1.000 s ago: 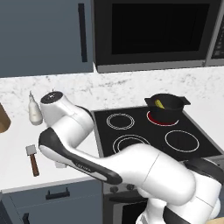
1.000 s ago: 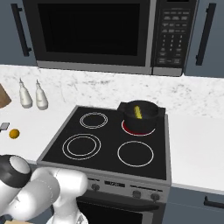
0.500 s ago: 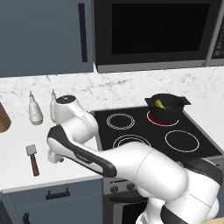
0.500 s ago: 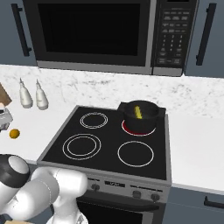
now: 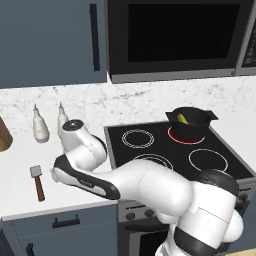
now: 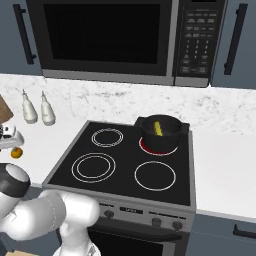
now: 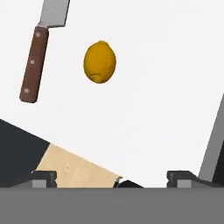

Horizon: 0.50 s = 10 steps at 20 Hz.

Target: Put the cucumber and lemon in the pot. Retrieve the spatula and lightly stir the vegetables in the pot.

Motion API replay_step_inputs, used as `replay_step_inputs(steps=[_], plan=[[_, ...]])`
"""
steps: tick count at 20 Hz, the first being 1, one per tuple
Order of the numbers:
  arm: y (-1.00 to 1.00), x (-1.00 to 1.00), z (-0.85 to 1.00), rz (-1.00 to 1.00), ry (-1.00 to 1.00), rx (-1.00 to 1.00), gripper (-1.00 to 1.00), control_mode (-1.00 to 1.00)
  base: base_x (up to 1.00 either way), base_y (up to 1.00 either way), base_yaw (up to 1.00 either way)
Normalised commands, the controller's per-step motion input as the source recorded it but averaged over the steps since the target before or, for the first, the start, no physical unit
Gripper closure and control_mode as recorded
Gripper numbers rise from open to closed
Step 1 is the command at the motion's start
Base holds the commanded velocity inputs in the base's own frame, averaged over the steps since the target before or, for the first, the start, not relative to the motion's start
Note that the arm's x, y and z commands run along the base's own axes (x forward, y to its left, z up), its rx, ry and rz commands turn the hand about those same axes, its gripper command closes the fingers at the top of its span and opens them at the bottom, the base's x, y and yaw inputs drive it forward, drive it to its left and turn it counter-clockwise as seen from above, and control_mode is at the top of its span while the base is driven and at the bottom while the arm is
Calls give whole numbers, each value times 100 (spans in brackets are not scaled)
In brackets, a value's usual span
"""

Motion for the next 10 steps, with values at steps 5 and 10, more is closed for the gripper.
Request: replay_step_inputs(steps=[5,10], plan=[[39,50,-20,-25,6,0,-100,-100,0,0,0],[42,34,-30,-22,7,0,-100,-100,0,0,0]])
